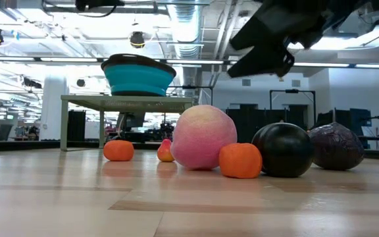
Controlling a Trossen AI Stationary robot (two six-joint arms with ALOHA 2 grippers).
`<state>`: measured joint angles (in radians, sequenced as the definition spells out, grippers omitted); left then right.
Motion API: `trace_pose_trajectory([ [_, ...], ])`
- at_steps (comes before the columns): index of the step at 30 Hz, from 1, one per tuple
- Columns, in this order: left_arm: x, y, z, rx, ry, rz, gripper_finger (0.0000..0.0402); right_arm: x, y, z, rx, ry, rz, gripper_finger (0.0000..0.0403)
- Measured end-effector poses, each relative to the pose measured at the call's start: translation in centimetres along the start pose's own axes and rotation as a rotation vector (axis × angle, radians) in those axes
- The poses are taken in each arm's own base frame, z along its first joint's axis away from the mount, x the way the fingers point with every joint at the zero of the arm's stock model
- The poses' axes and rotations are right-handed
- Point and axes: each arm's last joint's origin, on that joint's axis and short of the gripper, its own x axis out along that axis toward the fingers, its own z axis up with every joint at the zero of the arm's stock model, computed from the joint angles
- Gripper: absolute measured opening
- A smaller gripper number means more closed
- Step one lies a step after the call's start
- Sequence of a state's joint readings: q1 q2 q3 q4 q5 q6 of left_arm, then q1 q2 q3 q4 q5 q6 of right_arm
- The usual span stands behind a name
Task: Pick & Place Fruit
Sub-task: Put the pink peach into the blue strainer bowl on the shelf
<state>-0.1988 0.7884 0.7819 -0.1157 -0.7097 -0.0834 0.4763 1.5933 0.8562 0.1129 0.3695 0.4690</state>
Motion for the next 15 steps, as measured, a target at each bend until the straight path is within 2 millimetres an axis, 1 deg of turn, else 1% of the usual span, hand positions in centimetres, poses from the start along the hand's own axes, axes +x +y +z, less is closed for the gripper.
trace_pose_trajectory([
  [3,-0.8,-3.3,-1.7,0.059,0.042,-0.11,0.0309,-1.3,-0.3,0.5,-0.012,0.024,-0.011,0.0281],
  [7,-1.6,-7.8,-4.8,0.12,0.115,-0.178,0.0293,-3.0,-0.5,1.0,-0.068,0.038,-0.011,0.0281],
  [9,-1.9,-9.9,-6.8,0.138,0.156,-0.213,0.0289,-3.5,-0.5,1.0,-0.118,0.045,-0.01,0.0281],
  [12,-2.3,-12.6,-9.8,0.128,0.218,-0.253,0.0285,-3.2,-0.5,1.1,-0.121,0.041,-0.009,0.0281],
  [15,-2.6,-14.6,-12.9,0.081,0.293,-0.256,0.0285,-1.5,-1.6,0.9,-0.016,0.057,-0.05,0.0281],
])
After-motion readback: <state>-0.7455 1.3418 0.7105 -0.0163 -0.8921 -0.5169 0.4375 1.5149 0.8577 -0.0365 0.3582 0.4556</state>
